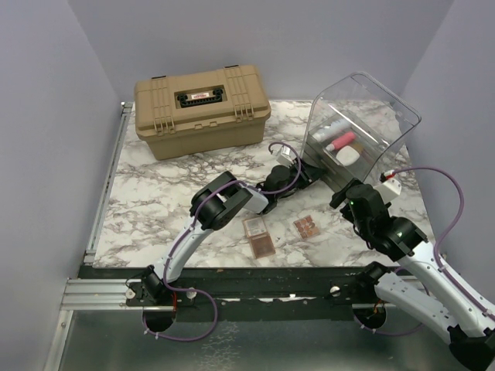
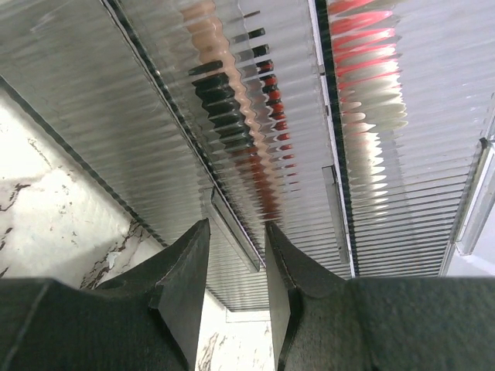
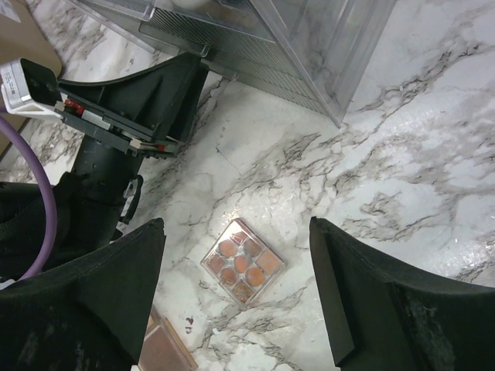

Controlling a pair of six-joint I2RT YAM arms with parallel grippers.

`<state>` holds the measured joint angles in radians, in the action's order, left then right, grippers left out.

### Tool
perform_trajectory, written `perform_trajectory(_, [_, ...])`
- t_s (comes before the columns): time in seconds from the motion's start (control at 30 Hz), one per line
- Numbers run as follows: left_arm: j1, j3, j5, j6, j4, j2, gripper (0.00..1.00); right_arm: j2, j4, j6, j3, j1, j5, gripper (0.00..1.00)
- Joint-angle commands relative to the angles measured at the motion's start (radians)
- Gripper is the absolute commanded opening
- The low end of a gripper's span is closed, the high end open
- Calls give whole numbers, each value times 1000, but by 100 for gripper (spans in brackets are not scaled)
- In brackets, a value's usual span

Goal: Organize the makeup
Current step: Open the drawer in the storage box.

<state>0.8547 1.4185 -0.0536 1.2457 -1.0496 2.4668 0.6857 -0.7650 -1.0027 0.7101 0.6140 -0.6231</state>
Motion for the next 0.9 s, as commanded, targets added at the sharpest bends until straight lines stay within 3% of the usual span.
perform_trajectory(0.0, [3, 0, 4, 8, -21, 16, 36, -5, -37, -17, 23, 1, -22, 81])
perform_trajectory(0.43, [3, 47, 3, 6, 23, 46, 27, -14, -41, -19, 23, 1, -18, 81])
perform_trajectory(0.87, [3, 31, 7, -5, 39, 32, 6, -22, -45, -20, 19, 1, -20, 81])
